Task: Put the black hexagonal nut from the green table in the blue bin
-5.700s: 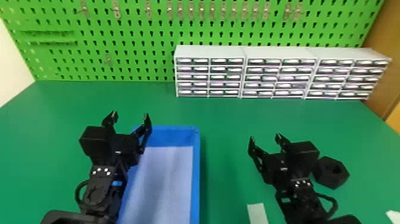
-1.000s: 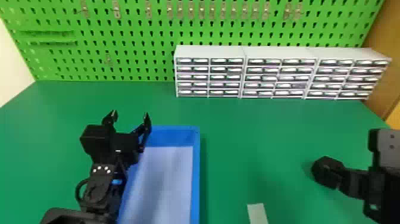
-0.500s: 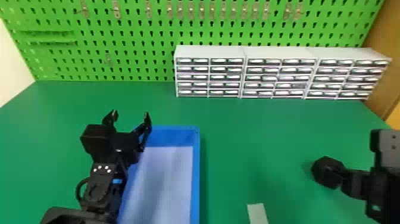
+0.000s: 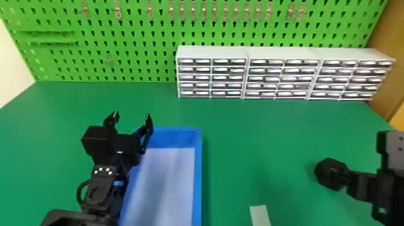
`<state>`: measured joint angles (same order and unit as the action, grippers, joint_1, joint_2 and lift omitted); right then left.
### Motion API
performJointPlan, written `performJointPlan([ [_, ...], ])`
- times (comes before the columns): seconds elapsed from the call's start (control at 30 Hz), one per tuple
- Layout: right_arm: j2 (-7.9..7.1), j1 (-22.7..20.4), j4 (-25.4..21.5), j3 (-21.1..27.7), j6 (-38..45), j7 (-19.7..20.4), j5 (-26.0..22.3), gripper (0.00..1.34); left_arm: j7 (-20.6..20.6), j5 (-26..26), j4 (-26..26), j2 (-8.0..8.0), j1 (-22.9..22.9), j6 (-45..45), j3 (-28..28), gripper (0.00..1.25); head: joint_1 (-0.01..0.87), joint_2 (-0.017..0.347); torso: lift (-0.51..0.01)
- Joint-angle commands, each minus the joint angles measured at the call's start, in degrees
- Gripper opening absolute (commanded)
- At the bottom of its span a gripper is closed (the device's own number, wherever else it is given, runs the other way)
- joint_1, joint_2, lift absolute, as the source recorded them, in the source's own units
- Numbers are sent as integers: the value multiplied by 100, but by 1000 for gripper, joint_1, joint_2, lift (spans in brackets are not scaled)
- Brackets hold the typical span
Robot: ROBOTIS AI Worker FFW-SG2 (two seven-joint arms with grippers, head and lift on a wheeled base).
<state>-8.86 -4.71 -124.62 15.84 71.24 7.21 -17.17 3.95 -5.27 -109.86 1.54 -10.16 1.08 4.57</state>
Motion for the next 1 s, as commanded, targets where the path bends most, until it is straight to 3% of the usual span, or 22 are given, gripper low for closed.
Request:
performJointPlan([
  [0.0, 7, 5, -1, -2, 3, 0, 4, 828, 0, 0, 0, -4, -4, -2, 0, 782, 657, 57, -95],
  [0.17, -19, 49, 26, 7, 12, 0, 39, 828, 0, 0, 0, -4, -4, -2, 0, 782, 657, 57, -95],
  [0.97, -476, 699, 623, 24, 197, -62, -111, 828, 0, 0, 0, -4, 5, -2, 0, 782, 657, 57, -95],
])
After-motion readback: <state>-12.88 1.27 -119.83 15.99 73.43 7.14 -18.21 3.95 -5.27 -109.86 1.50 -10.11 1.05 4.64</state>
